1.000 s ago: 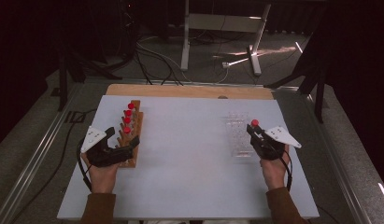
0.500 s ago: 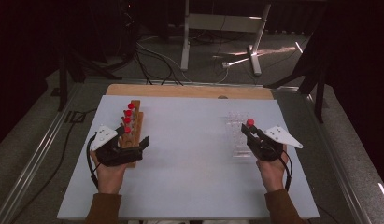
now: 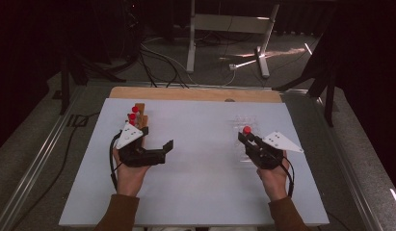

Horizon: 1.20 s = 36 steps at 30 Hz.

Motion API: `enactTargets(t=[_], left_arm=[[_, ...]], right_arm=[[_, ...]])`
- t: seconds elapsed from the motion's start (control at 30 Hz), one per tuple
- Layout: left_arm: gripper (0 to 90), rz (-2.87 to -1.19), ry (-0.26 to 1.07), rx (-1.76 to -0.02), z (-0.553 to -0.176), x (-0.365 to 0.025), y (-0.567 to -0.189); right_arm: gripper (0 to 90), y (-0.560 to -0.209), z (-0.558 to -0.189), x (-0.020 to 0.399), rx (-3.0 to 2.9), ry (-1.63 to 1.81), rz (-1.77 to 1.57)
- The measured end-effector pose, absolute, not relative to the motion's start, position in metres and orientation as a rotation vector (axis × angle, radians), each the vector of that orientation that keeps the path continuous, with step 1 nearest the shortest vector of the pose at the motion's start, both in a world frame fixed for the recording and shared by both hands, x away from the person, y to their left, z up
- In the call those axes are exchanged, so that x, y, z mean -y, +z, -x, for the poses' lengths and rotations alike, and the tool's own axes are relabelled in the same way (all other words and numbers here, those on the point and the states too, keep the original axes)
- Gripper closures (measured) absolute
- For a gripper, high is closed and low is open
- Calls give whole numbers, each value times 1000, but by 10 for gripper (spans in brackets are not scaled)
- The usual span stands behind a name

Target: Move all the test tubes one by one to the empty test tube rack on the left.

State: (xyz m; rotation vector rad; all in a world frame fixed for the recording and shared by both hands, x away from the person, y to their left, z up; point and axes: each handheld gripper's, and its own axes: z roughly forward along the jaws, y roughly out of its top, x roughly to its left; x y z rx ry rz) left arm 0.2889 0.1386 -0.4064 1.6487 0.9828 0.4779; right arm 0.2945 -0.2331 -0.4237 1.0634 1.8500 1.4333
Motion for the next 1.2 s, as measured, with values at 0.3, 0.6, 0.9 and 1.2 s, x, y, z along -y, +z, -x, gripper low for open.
enactTargets(t=[0.3,0.6,0.9,1.2], left_arm=[[7,-1668,444,-931,-294,-115,-399],[12,-1682,392,-882,-297,-97,-395],[30,-1728,320,-800,-299,-70,-389],[66,-1752,265,-777,-302,-48,-390]], right_arm=[[743,-427,-293,221,-1913,1483,-1050],[743,-432,-291,205,-1981,1470,-993],[743,-437,-287,190,-2032,1459,-954],[743,-439,-284,181,-2073,1458,-914]])
